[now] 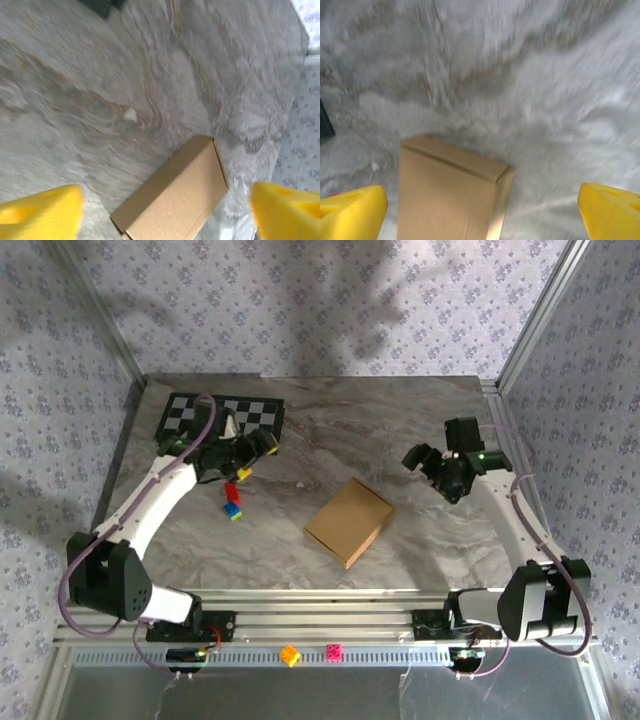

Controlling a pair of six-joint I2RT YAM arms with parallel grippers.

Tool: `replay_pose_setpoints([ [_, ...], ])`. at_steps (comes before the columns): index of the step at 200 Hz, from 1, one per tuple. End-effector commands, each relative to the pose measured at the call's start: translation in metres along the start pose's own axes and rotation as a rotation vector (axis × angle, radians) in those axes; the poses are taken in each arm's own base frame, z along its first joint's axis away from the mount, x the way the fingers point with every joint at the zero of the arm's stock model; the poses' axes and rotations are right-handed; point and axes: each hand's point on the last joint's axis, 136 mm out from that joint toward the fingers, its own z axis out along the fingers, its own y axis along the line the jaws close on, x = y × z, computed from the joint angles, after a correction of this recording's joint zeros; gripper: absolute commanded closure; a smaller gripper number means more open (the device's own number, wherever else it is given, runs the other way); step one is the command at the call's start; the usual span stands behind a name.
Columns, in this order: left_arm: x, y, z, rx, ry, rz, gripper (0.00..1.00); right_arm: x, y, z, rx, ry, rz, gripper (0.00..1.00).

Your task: Fold the paper box

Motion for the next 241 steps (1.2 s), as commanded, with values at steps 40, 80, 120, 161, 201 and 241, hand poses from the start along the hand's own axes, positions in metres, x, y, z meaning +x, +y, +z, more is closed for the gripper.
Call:
replay_pose_setpoints([
  [40, -0.053, 0.065, -0.111, -0.324, -0.554, 0.123, 0.01, -0.081, -0.018, -0.032, 0.151, -0.484, -0.351, 0.0],
  [80, -0.061, 0.12, -0.135, -0.581, -0.769, 0.35, 0.0, -0.062, -0.04, 0.011, 0.199, -0.479, -0.566, 0.0],
  [120, -0.052, 0.153, -0.104, -0.669, -0.679, 0.525, 0.0, -0.058, -0.051, 0.035, 0.158, -0.516, -0.515, 0.0],
  [161, -0.048, 0.182, -0.054, -0.603, -0.558, 0.565, 0.0, -0.057, -0.056, 0.065, 0.116, -0.499, -0.576, 0.0],
  [201, -0.063, 0.199, -0.05, -0.557, -0.655, 0.537, 0.0, -0.075, -0.053, 0.088, 0.058, -0.506, -0.606, 0.0],
  [241, -0.08, 0.207, -0.033, -0.525, -0.687, 0.515, 0.0, -0.086, -0.058, 0.105, 0.05, -0.507, -0.628, 0.0],
])
